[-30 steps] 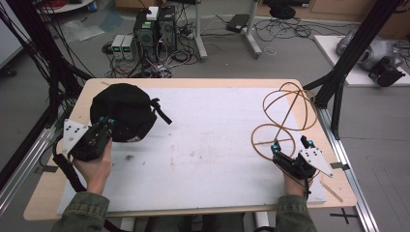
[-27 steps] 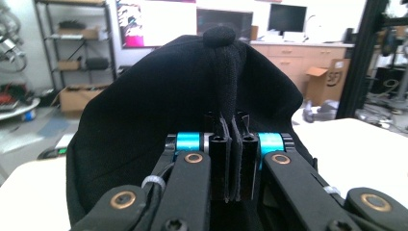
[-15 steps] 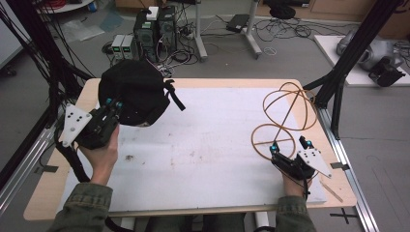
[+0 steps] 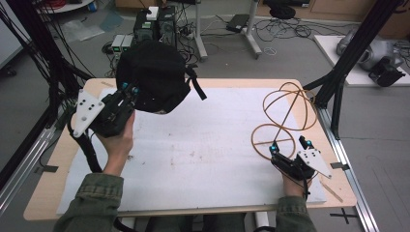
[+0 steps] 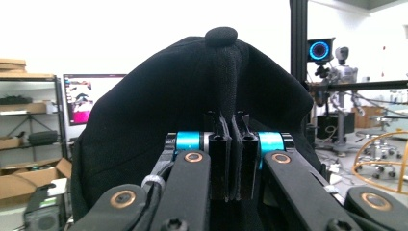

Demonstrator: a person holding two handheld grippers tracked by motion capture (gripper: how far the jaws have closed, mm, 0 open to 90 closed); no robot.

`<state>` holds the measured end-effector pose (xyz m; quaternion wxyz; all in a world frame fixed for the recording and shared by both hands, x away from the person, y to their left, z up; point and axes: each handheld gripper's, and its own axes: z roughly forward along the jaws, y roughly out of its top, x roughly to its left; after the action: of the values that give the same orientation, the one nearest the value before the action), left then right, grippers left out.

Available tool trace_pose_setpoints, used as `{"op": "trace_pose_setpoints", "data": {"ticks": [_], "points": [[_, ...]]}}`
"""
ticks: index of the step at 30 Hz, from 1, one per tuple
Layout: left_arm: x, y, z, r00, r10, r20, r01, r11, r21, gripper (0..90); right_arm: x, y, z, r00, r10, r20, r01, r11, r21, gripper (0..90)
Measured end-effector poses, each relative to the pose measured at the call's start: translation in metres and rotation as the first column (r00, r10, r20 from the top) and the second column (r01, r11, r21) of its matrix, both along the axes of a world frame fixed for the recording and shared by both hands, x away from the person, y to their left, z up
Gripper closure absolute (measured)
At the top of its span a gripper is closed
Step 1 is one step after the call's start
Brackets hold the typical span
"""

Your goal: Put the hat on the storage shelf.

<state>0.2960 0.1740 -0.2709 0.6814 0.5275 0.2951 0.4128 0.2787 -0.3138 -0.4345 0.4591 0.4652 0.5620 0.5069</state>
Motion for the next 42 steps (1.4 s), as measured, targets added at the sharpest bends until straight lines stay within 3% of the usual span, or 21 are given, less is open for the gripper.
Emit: {"op": "trace_pose_setpoints", "data": {"ticks": [11,16,23,30,34,39,40,42], "points": [[0.018,-0.034,0.001,0.9963,-0.085,-0.012,0.085,0.9963,-0.01,87.3,0.0,-0.001,0.0,1.0,0.0,0.0,0.0,1.0,-0.005,7.2],[0.026,-0.052,0.005,0.9907,-0.135,-0.017,0.134,0.9904,-0.032,87.3,0.001,-0.001,0.0,1.0,-0.002,0.001,0.002,0.9999,-0.016,7.2],[0.035,-0.078,0.008,0.9825,-0.185,-0.026,0.184,0.9827,-0.021,87.3,-0.002,0.001,0.0,1.0,0.006,0.001,-0.006,1.0,-0.008,7.2],[0.041,-0.105,0.01,0.9701,-0.241,-0.029,0.24,0.9703,-0.03,87.3,-0.002,0.004,0.0,0.9998,0.021,0.003,-0.021,0.9997,-0.008,7.2],[0.044,-0.124,0.015,0.9596,-0.28,-0.026,0.279,0.9593,-0.046,87.3,-0.002,0.003,0.001,0.9998,0.017,0.005,-0.017,0.9998,0.006,7.2],[0.046,-0.138,0.019,0.9532,-0.302,-0.016,0.3,0.9514,-0.069,87.2,-0.001,0.003,0.001,0.9998,0.02,0.009,-0.02,0.9998,0.007,7.2],[0.048,-0.146,0.02,0.9477,-0.319,-0.016,0.316,0.9448,-0.085,87.2,-0.001,0.003,0.001,0.9998,0.02,0.009,-0.02,0.9998,0.007,7.2],[0.049,-0.154,0.021,0.9426,-0.334,-0.013,0.331,0.9398,-0.083,87.3,-0.002,0.003,0.001,0.9997,0.024,0.009,-0.024,0.9997,0.009,7.2]]}}
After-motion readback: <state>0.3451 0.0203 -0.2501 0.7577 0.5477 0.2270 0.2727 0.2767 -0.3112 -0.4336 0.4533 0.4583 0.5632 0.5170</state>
